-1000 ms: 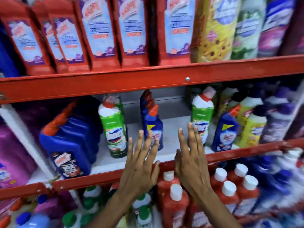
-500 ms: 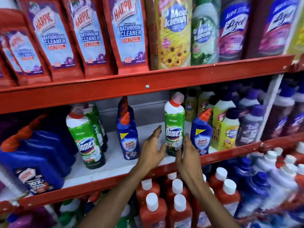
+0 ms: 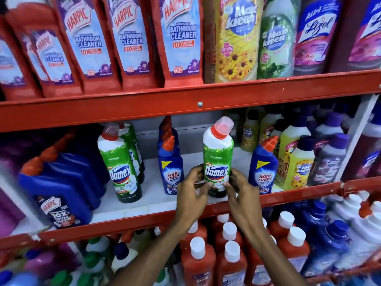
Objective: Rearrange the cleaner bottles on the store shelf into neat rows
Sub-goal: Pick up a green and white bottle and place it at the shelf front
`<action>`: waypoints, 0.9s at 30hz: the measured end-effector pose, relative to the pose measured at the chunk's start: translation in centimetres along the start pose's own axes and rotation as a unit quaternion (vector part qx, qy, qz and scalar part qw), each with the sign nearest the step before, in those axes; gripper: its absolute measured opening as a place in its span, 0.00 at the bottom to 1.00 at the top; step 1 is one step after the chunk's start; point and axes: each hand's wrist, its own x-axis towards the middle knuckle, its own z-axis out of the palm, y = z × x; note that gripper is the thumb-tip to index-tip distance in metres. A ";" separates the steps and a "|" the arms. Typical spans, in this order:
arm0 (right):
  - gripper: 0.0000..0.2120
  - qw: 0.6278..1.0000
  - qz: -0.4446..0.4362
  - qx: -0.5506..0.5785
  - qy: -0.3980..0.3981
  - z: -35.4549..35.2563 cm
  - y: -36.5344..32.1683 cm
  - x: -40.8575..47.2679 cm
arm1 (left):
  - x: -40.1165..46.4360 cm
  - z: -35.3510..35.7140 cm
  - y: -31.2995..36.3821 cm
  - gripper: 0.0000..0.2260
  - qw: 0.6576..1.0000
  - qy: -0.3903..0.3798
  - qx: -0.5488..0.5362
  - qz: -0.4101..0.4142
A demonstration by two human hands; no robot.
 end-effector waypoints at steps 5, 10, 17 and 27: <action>0.20 0.997 -0.039 0.059 -0.039 3.5 -4.4 -2.0 | -2.8 -6.1 0.1 0.20 0.995 0.094 -0.004 0.037; 0.20 0.990 -0.063 0.093 -0.080 9.4 -8.3 -3.5 | -5.1 -12.5 -1.4 0.19 0.980 0.196 0.023 0.036; 0.19 0.981 -0.062 0.097 -0.155 15.9 -11.1 -4.7 | -6.8 -18.6 -2.9 0.23 0.972 0.217 0.092 0.016; 0.19 0.982 -0.033 0.046 -0.182 18.8 -10.2 -4.6 | -6.3 -20.3 -5.1 0.24 0.972 0.165 0.166 -0.028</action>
